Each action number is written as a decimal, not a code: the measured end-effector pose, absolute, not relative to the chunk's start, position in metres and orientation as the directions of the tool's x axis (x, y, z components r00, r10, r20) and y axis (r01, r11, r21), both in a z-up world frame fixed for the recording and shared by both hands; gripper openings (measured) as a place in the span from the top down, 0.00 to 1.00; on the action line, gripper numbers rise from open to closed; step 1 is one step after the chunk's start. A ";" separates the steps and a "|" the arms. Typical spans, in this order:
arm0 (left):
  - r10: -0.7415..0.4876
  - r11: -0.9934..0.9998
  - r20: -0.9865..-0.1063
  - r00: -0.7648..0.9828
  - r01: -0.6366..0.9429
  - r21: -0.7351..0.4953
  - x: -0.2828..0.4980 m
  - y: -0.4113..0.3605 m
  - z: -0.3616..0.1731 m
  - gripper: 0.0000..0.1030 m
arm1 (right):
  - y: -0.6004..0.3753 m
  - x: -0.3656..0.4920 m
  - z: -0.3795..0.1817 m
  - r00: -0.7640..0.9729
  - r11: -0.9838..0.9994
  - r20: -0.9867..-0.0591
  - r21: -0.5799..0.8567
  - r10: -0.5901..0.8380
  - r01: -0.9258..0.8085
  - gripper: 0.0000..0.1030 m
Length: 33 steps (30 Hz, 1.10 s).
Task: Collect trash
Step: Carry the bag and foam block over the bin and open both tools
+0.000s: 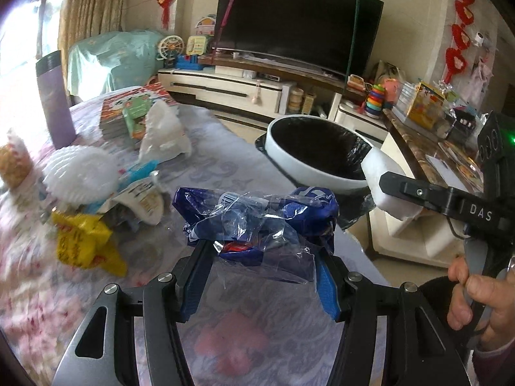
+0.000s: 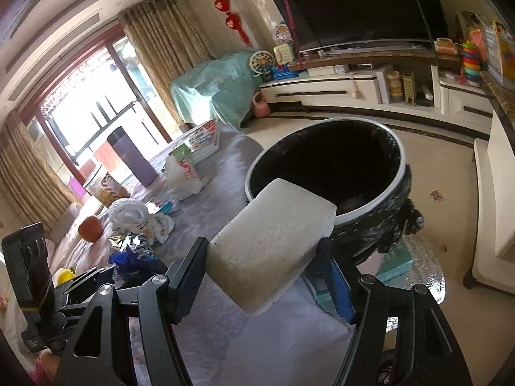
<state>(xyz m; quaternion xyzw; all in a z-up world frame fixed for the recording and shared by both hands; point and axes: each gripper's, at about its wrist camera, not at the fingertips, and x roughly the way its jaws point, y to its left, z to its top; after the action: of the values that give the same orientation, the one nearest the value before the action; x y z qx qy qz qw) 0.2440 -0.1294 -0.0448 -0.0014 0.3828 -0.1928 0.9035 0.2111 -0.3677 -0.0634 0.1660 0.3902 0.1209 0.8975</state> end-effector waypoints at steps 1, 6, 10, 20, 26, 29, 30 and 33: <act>-0.350 0.925 -0.691 0.633 0.349 -0.150 0.245 -0.132 -0.044 0.44 | -0.370 0.212 -0.063 0.666 0.916 -0.661 0.393 0.345 -0.085 0.33; -0.354 0.923 -0.693 0.628 0.352 -0.153 0.258 -0.145 -0.045 0.44 | -0.380 0.217 -0.063 0.667 0.917 -0.663 0.392 0.340 -0.077 0.33; -0.356 0.923 -0.691 0.629 0.354 -0.152 0.267 -0.154 -0.044 0.44 | -0.386 0.223 -0.063 0.667 0.917 -0.664 0.393 0.337 -0.073 0.32; -0.372 0.914 -0.691 0.620 0.374 -0.157 0.295 -0.175 -0.040 0.44 | -0.402 0.242 -0.063 0.658 0.919 -0.675 0.389 0.334 -0.068 0.32; -0.381 0.908 -0.694 0.611 0.388 -0.156 0.322 -0.191 -0.037 0.43 | -0.414 0.260 -0.063 0.640 0.921 -0.691 0.382 0.336 -0.072 0.32; -0.379 0.906 -0.701 0.604 0.397 -0.147 0.338 -0.202 -0.037 0.43 | -0.420 0.270 -0.066 0.627 0.923 -0.704 0.379 0.334 -0.066 0.32; -0.379 0.905 -0.702 0.603 0.401 -0.144 0.343 -0.204 -0.037 0.43 | -0.423 0.274 -0.066 0.624 0.924 -0.707 0.378 0.332 -0.064 0.32; -0.372 0.904 -0.706 0.603 0.407 -0.129 0.356 -0.213 -0.035 0.43 | -0.429 0.283 -0.067 0.617 0.924 -0.713 0.379 0.332 -0.059 0.32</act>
<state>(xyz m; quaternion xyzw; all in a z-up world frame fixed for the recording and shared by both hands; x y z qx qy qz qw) 0.3558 -0.2127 -0.0352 0.0225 0.3888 -0.2179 0.8949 0.2827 -0.4286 -0.0671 0.1611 0.4232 0.1106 0.8847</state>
